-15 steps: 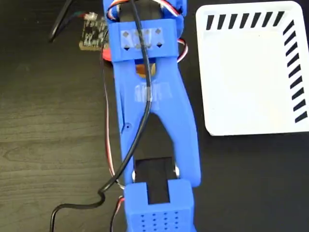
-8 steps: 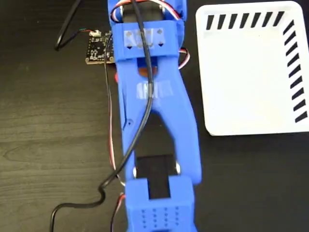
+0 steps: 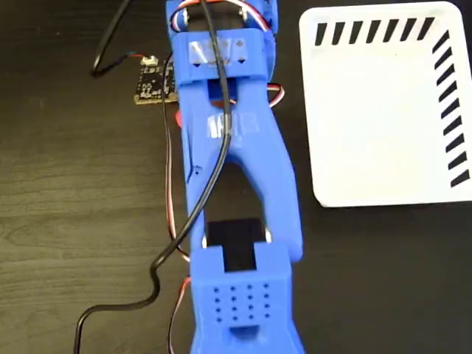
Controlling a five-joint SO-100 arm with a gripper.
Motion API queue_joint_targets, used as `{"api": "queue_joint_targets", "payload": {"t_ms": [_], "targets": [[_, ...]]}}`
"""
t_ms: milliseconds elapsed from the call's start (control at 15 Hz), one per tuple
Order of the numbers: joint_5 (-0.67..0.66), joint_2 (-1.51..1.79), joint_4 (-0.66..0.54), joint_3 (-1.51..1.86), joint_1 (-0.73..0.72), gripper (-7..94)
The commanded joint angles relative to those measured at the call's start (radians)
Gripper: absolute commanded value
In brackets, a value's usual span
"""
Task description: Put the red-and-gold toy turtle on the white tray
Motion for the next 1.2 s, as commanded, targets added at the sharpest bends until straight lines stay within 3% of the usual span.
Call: {"api": "queue_joint_targets", "payload": {"t_ms": [0, 800, 1133], "targets": [[0.02, 0.008, 0.02, -0.075, 0.017, 59], [0.063, -0.074, -0.04, -0.086, -0.017, 62], [0.063, -0.069, -0.046, -0.072, -0.009, 36]]}}
